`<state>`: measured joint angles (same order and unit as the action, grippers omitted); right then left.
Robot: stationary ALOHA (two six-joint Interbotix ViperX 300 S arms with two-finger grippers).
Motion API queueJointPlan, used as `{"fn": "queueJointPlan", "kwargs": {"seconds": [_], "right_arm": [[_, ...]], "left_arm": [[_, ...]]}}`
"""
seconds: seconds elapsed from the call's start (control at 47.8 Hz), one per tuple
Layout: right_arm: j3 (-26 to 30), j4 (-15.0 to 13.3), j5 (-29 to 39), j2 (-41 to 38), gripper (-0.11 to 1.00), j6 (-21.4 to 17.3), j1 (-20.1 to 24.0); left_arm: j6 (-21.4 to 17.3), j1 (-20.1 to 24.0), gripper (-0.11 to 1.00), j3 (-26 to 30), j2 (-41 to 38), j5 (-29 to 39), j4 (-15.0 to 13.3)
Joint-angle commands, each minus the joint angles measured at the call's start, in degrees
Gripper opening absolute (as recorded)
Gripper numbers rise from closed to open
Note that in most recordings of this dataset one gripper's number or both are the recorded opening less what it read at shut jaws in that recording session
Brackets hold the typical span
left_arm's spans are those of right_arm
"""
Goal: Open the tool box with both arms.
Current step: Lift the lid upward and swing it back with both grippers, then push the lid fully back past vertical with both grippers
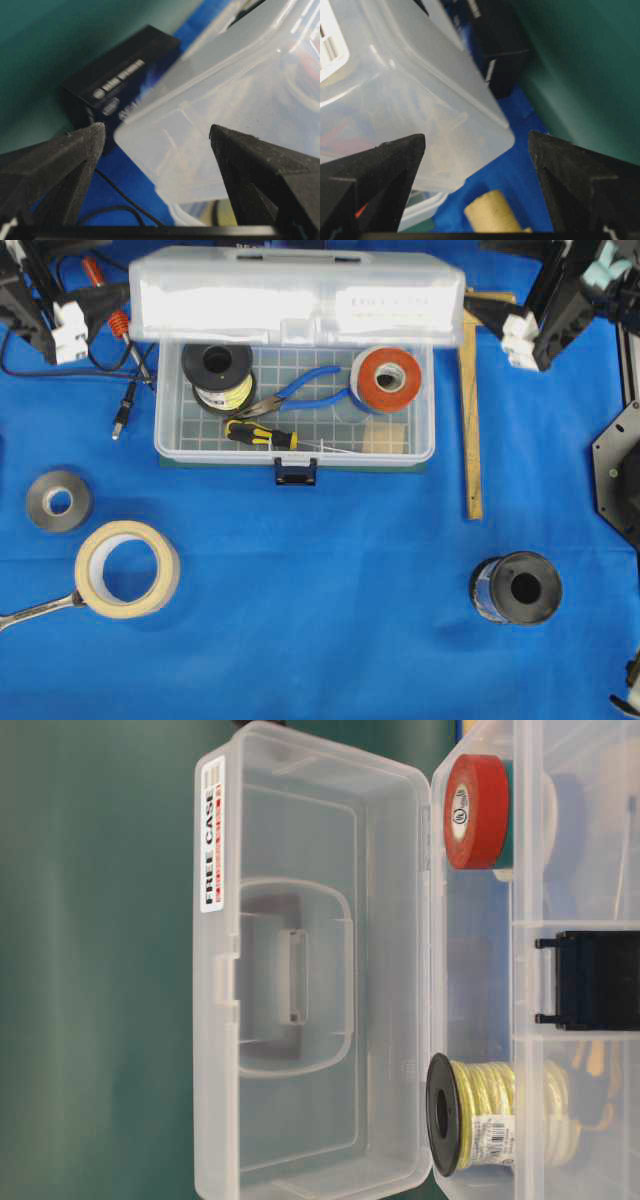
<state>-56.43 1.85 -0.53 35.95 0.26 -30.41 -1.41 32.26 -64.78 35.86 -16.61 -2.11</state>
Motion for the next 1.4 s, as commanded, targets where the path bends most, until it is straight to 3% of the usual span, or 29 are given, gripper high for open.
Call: {"fn": "queueJointPlan", "kwargs": {"seconds": [0.0, 0.272, 0.711, 1.38], "right_arm": [[3.16, 0.35, -2.02, -0.26, 0.85, -0.53, -1.05], [4.39, 0.35, -2.29, -3.6, 0.85, -0.53, -3.96], [5.54, 0.35, -2.2, -5.98, 0.85, -0.44, -5.8], [7.82, 0.18, -2.29, -10.46, 0.85, -0.44, -9.67]], "left_arm": [[0.18, 1.58, 0.91, 2.46, 0.26, -1.93, 0.18], [0.18, 6.59, 0.91, 2.55, 0.18, -3.78, 0.18], [0.09, 7.12, 0.91, 7.38, -10.46, -4.04, 0.18], [0.18, 9.58, 0.91, 8.88, -12.83, -3.96, 0.18]]}}
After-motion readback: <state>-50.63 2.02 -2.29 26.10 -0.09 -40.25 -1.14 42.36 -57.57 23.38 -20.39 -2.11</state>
